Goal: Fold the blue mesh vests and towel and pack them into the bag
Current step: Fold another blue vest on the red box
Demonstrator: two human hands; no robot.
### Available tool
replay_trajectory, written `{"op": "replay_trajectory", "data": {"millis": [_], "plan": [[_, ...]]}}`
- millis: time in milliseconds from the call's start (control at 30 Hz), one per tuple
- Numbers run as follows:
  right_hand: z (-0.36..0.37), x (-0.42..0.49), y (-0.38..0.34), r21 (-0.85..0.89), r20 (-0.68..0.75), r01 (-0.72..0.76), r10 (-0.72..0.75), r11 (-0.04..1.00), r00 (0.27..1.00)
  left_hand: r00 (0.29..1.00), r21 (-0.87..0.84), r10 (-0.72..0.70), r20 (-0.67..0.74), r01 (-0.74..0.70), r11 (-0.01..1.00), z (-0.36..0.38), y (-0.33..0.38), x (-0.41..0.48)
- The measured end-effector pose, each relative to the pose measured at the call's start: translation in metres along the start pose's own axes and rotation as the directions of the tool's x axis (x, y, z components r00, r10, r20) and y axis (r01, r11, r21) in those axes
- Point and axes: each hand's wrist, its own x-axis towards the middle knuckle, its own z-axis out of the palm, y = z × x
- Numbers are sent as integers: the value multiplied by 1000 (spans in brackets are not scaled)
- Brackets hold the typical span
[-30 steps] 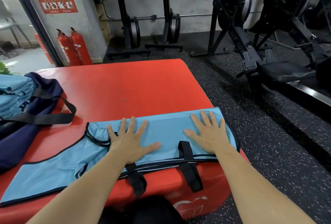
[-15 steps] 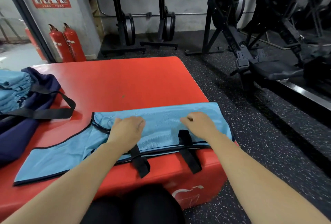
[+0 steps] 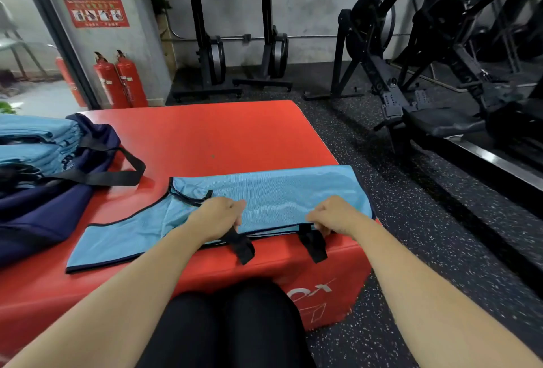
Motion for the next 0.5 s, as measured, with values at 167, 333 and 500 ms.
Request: {"op": "replay_trajectory", "data": {"millis": [167,333,500], "plan": [[9,-7,-3,-461,3,27,-28,887,1000,998,-3,15,63,-14,1000,15,-14,-9],[8,-12,-14,-556,-97,-29,-30,831,995,978,314,203,-51,-177,933,19,-13,-14],[25,-6,-17,-680,-76,20,-98,733,992,984,469,78,159,-145,871,39,-22,-15]]}}
